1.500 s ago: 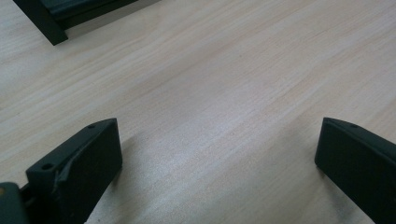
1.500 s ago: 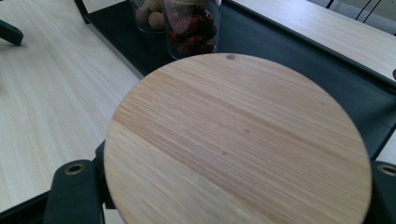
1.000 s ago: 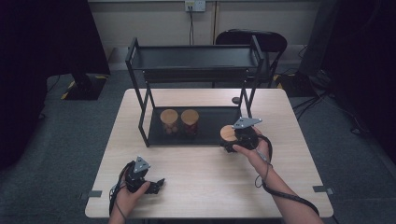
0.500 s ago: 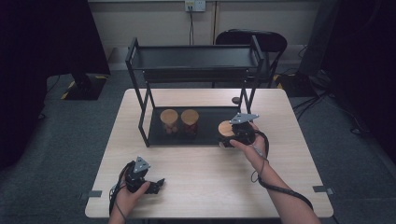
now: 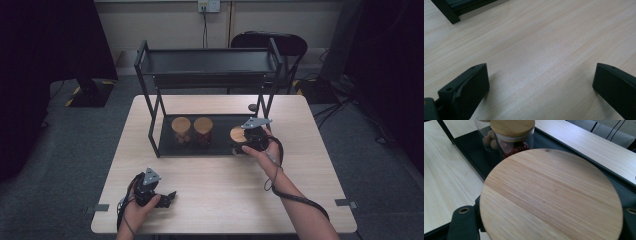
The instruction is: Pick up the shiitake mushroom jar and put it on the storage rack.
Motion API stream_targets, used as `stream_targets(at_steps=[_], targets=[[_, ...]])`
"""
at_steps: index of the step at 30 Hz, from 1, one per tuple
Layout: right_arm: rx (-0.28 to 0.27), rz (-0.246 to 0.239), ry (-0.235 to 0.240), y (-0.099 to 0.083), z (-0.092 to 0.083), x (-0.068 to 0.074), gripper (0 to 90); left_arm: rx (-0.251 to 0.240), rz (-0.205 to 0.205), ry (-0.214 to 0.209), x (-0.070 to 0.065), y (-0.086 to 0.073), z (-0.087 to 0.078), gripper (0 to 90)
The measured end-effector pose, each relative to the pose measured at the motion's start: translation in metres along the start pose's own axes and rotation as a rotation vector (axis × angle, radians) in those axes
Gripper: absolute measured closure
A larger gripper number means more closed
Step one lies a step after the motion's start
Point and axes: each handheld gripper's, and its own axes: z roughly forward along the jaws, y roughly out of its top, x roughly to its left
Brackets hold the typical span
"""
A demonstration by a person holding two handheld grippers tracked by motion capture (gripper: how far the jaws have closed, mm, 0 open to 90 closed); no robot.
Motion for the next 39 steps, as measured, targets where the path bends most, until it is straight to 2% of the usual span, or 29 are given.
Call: stream_targets(at_steps=[22, 39], targets=[[-0.005, -0.002, -0.014, 0.008, 0.007, -0.003, 25.6, 0.000, 0.000, 0.000, 0.000, 0.000, 0.000, 0.3], [0.005, -0.005, -0.007, 0.015, 0.018, -0.003, 25.6, 0.000, 0.001, -0.001, 0.000, 0.000, 0.000, 0.3]])
